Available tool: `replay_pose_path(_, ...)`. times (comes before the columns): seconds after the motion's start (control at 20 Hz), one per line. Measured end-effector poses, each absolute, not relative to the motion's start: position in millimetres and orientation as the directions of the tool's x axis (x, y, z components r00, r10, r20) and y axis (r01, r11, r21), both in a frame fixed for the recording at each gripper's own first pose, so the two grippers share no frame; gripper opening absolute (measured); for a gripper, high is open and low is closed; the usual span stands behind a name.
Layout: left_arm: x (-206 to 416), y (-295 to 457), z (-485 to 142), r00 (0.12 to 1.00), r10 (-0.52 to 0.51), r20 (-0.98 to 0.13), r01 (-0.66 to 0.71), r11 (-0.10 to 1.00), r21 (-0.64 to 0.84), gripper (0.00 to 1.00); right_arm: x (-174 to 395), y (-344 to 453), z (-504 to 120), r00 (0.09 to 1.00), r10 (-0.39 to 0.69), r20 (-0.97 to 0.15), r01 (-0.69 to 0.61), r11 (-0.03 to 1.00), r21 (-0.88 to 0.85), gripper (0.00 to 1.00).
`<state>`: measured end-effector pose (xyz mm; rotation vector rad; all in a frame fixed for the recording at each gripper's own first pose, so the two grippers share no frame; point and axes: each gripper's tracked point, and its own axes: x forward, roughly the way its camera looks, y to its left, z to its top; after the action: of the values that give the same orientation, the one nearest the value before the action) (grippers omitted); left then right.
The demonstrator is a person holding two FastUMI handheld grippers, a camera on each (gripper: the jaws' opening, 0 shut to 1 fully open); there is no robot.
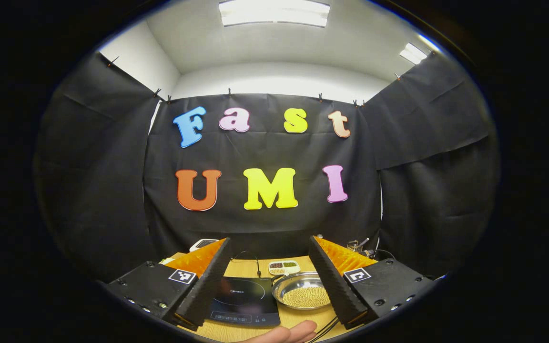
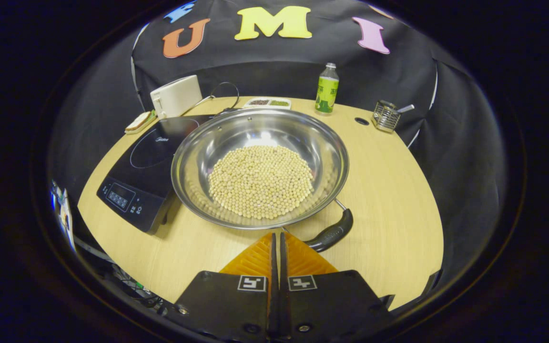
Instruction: First push the handle of the pot to place it horizontally, then grasp the pot with both hands and set it on the induction cooktop.
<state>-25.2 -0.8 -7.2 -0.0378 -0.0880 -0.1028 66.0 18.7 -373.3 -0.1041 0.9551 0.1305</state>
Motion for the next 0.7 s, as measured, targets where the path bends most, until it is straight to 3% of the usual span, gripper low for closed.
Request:
replay_pose_path(0.55, -32, 6, -6, 0.990, -0.111, 0.084, 0.113, 0.993, -0.025, 0.96, 76, 6, -372, 0.564, 0.046, -0.824, -0.113, 0.993, -0.022, 0.00)
replay_pose_path(0.7, -31, 6, -5, 0.991, -0.104, 0.089, 0.105, 0.994, -0.007, 0.96, 79, 0, -373, 0.562, 0.033, -0.826, -0.102, 0.994, -0.030, 0.04)
